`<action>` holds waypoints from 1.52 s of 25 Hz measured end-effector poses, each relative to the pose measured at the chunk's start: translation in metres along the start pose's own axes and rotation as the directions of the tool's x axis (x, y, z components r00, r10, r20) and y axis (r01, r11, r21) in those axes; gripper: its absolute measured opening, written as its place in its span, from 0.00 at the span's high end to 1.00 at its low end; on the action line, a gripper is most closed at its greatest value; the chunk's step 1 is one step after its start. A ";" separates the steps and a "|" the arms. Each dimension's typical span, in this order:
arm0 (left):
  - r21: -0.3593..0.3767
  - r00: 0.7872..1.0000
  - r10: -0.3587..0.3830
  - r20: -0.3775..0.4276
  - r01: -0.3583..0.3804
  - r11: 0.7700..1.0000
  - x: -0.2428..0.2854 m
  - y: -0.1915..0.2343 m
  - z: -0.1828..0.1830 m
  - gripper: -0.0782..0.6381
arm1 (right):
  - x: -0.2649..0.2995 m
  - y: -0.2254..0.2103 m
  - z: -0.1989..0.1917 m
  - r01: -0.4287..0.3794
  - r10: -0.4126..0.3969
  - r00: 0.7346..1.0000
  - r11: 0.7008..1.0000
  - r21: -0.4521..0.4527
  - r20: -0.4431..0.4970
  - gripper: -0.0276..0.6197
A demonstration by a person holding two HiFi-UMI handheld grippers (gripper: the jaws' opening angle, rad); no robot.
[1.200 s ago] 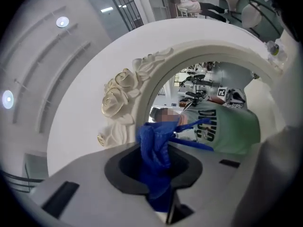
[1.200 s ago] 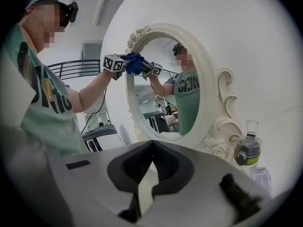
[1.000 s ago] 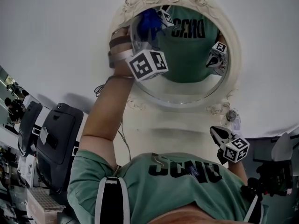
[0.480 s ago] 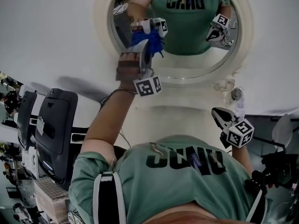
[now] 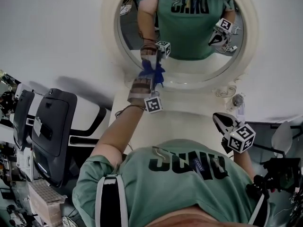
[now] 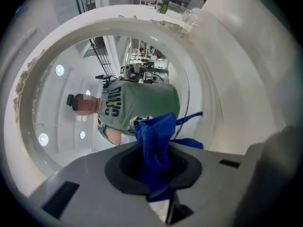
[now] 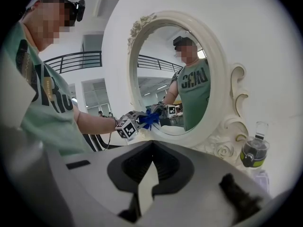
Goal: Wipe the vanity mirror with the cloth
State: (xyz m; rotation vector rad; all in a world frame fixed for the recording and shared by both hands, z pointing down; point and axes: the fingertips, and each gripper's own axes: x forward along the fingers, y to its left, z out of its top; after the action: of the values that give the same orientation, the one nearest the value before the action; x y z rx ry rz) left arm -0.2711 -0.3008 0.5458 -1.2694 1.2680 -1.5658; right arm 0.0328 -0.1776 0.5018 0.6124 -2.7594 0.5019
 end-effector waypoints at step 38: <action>-0.087 0.877 0.461 0.139 -0.453 0.887 -0.052 0.239 0.066 0.81 | -0.011 -0.014 -0.007 0.026 -0.027 0.999 0.999 0.035 0.025 0.95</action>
State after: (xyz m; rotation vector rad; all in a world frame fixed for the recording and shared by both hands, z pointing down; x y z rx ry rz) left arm -0.2031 -0.3236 0.3029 -1.0029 1.3911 -1.0802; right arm 0.0499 -0.1831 0.5083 0.6676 -2.7678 0.5413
